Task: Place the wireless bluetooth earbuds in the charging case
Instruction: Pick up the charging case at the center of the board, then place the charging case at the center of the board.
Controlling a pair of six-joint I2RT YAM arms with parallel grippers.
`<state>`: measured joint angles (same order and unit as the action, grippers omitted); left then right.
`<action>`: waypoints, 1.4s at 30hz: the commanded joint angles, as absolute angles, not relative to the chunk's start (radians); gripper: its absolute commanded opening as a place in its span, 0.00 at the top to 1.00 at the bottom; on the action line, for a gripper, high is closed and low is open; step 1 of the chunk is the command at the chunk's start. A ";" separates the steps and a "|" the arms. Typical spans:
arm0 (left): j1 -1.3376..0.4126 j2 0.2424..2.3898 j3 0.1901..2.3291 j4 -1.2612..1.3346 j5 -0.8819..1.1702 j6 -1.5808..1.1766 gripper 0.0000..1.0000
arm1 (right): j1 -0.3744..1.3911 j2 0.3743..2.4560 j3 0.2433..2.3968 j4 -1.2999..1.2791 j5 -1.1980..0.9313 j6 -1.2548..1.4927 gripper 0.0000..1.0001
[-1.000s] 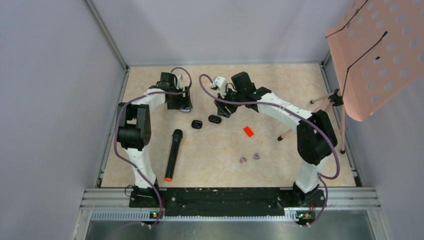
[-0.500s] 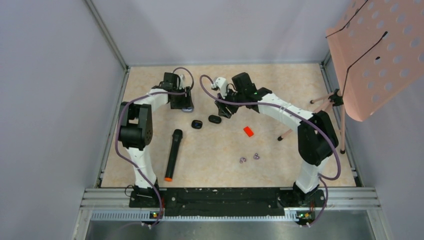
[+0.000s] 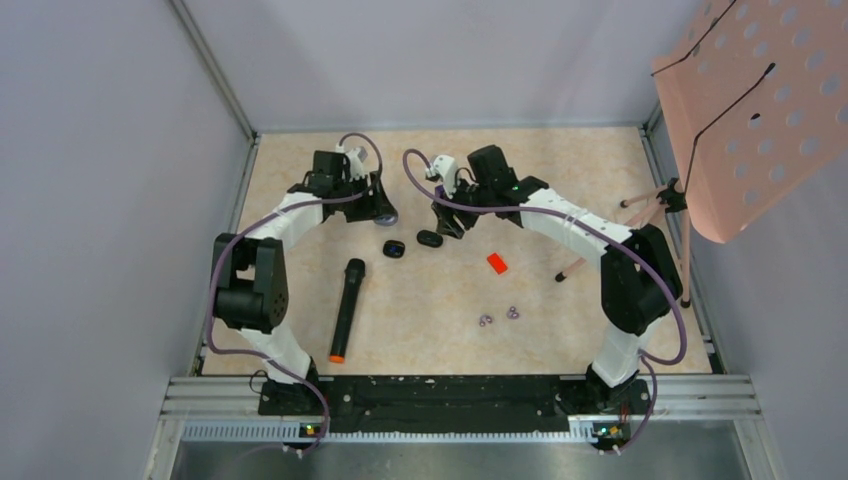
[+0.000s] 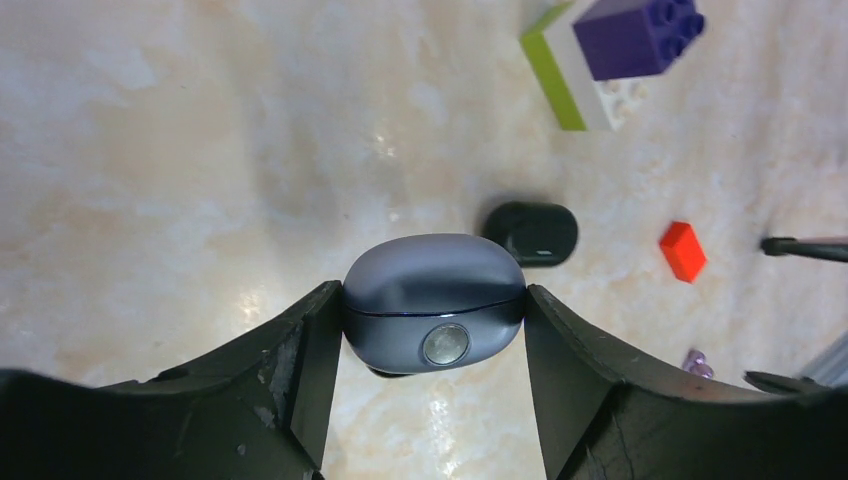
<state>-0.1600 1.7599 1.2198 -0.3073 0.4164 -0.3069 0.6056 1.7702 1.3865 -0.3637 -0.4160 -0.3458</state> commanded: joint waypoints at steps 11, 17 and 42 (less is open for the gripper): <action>-0.233 1.560 1.004 -0.258 0.574 -0.369 0.79 | 0.618 1.712 1.333 -0.258 -0.554 -0.328 0.36; -0.390 1.527 0.933 -0.332 0.396 -0.403 0.77 | 0.615 1.620 1.190 -0.245 -0.504 -0.343 0.37; -0.308 1.496 1.038 -0.437 0.349 -0.421 0.01 | 0.713 1.729 1.135 -0.117 -0.503 -0.279 0.34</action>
<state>-0.4065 1.5993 0.9787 -0.4114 0.3607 -0.4191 0.6571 1.7119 1.0702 -0.1627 -0.4751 -0.2905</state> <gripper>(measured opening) 0.975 0.651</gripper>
